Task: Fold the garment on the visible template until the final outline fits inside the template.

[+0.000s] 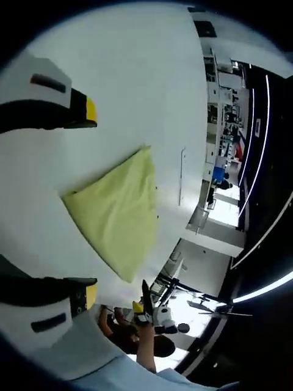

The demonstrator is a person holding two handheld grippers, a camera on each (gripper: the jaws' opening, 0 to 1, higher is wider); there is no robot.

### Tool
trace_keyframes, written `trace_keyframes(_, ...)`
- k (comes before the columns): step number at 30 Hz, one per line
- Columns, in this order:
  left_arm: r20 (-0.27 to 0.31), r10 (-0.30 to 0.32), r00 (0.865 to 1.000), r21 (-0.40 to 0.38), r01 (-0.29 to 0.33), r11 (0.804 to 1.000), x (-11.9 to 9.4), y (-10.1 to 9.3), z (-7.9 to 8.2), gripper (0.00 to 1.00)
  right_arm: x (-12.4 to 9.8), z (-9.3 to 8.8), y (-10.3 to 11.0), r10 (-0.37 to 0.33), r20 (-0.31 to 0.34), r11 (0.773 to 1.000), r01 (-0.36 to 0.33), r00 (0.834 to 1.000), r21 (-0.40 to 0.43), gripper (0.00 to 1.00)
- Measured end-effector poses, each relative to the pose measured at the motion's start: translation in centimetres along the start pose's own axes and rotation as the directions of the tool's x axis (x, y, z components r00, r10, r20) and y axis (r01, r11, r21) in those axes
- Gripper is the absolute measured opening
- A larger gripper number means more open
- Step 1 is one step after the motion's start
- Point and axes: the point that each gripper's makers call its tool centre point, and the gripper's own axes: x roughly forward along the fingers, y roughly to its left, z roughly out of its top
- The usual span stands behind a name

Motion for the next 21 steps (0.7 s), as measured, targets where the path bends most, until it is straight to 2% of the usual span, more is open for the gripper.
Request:
trace_keyframes(1, 0.005, 0.000, 1.000, 0.001, 0.000, 1.000, 0.1, -0.2, -0.1, 0.99, -0.2, 0.4, 0.1, 0.002, 0.035, 1.000, -0.002, 0.999, 0.007, 0.99)
trace_keyframes(2, 0.012, 0.002, 1.000, 0.000, -0.002, 1.000, 0.1, -0.2, 0.0, 0.99, -0.3, 0.4, 0.2, 0.006, 0.045, 1.000, -0.007, 0.999, 0.022, 0.99)
trace_keyframes(4, 0.058, -0.004, 0.998, -0.029, 0.005, 1.000, 0.1, -0.7, 0.4, 0.99, -0.2, -0.3, 0.1, 0.004, 0.009, 0.999, -0.005, 1.000, 0.034, 0.98)
trace_keyframes(5, 0.067, -0.012, 0.998, -0.056, 0.016, 0.998, 0.0, -0.9, 0.3, 0.98, -0.1, -0.2, 0.1, -0.003, 0.013, 1.000, 0.003, 1.000, 0.018, 0.98)
trace_keyframes(8, 0.060, -0.011, 0.998, -0.061, 0.015, 0.998, -0.1, -0.9, 0.0, 0.97, -0.1, 0.2, 0.5, -0.001, 0.065, 0.999, -0.002, 0.998, 0.048, 0.97)
trace_keyframes(13, 0.062, -0.008, 0.998, -0.066, 0.012, 0.998, -0.3, -1.0, 0.3, 0.96, -0.4, -0.6, 0.3, -0.020, 0.077, 0.998, 0.015, 0.997, 0.063, 0.96)
trace_keyframes(17, 0.071, -0.011, 0.997, -0.055, 0.015, 0.998, -0.3, -1.3, 0.7, 0.95, -0.9, 0.0, 0.4, -0.031, 0.123, 0.996, 0.020, 0.992, 0.084, 0.96)
trace_keyframes(21, 0.081, -0.010, 0.997, -0.063, 0.015, 0.998, 0.0, -1.3, 0.9, 0.94, -0.9, 0.0, 0.4, -0.033, 0.119, 0.996, 0.024, 0.992, 0.082, 0.95)
